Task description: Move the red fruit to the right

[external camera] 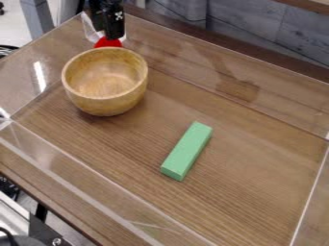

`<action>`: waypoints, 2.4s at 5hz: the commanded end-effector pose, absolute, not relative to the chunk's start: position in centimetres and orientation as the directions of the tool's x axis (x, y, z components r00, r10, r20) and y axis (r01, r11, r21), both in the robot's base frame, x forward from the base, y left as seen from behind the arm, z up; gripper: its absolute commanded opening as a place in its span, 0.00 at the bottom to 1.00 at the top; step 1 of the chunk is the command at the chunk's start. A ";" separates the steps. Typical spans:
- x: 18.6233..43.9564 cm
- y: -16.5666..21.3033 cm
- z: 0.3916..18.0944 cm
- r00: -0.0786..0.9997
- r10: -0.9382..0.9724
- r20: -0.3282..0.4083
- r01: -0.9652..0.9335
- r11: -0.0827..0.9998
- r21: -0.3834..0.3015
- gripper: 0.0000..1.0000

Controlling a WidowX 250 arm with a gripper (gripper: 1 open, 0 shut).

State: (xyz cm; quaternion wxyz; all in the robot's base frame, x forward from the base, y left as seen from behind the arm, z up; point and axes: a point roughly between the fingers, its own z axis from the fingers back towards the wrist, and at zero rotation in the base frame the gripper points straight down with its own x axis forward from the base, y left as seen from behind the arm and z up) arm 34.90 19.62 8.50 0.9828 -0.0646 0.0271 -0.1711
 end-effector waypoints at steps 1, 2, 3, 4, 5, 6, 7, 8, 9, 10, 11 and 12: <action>35.3 20.6 10.5 0.959 -0.285 0.006 0.284 0.954 -0.092 1.00; 36.6 21.2 9.7 0.962 -0.273 0.000 0.272 0.958 -0.097 1.00; 37.4 21.6 9.1 0.970 -0.244 -0.008 0.241 0.965 -0.106 1.00; 37.1 21.5 8.4 0.961 -0.275 -0.022 0.271 0.956 -0.114 1.00; 36.6 20.9 8.7 0.979 -0.204 -0.023 0.200 0.974 -0.110 0.00; 36.5 19.6 9.1 0.983 -0.184 -0.019 0.181 0.978 -0.105 0.00; 36.4 18.6 9.6 0.987 -0.160 -0.012 0.158 0.982 -0.103 0.00; 36.2 16.6 9.5 0.987 -0.158 -0.008 0.156 0.982 -0.107 0.00; 36.3 15.0 9.9 0.987 -0.162 -0.009 0.160 0.981 -0.106 0.00; 36.5 14.0 10.5 0.988 -0.157 -0.003 0.156 0.982 -0.105 0.00; 36.4 12.5 13.1 0.985 -0.170 0.005 0.169 0.980 -0.103 0.00; 36.4 10.4 15.4 0.981 -0.193 0.010 0.193 0.976 -0.102 0.00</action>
